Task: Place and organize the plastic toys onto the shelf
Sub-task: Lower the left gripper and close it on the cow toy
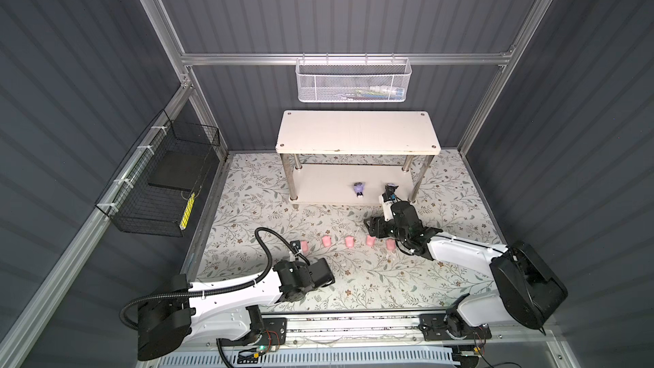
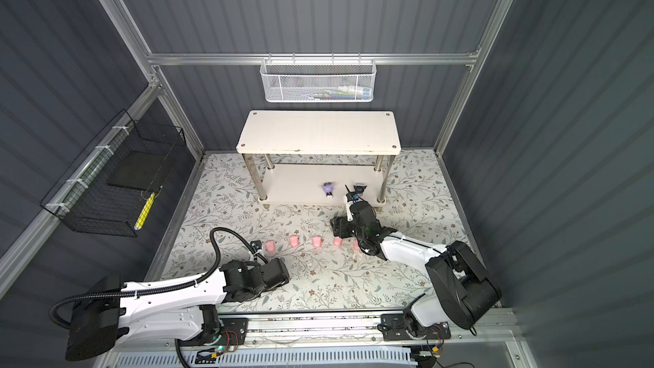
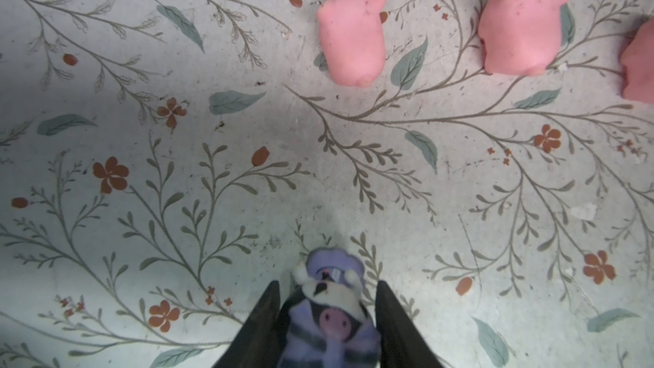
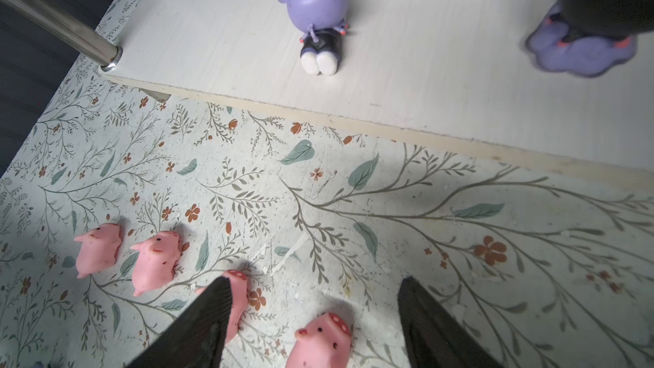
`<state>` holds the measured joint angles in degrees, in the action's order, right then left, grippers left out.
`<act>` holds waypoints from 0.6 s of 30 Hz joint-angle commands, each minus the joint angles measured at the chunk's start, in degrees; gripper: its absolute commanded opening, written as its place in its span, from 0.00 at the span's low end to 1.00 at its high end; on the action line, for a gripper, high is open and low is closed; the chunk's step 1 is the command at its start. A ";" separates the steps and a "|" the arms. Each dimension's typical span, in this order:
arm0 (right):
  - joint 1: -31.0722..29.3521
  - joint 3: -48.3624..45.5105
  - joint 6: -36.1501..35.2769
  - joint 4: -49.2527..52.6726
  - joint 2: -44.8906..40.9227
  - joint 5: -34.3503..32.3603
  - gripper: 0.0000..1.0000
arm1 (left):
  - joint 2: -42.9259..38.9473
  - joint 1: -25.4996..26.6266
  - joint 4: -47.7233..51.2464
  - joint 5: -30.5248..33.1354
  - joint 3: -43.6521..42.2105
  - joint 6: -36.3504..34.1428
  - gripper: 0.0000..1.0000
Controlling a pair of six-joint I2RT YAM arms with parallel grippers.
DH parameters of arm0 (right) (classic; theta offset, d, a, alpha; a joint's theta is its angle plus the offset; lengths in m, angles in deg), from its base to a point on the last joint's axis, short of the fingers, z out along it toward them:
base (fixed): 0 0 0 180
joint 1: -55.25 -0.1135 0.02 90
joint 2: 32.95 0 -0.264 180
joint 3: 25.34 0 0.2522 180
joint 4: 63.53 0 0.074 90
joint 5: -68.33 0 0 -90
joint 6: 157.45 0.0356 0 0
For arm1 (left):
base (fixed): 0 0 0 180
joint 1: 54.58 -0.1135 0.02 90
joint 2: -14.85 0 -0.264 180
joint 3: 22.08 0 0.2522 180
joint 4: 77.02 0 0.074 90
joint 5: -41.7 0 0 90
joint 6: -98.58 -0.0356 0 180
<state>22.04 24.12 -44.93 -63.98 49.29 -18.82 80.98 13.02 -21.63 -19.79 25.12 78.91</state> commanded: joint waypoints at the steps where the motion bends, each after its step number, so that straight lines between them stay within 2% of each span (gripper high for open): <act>1: -0.06 1.27 0.41 -0.99 0.67 0.32 0.76 | -0.74 0.40 3.00 1.40 2.08 0.31 0.40; 11: -0.11 0.99 0.55 -1.34 0.89 0.75 0.76 | -0.85 0.35 7.44 3.04 7.82 -0.08 0.42; 18: -0.06 0.51 0.62 -1.21 0.00 0.73 0.76 | 2.79 0.24 13.16 5.50 17.83 -1.58 0.44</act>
<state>22.04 24.12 -44.62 -64.79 49.29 -18.36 82.27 12.99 -12.59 -17.16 38.78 78.60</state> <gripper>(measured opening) 0.761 0.442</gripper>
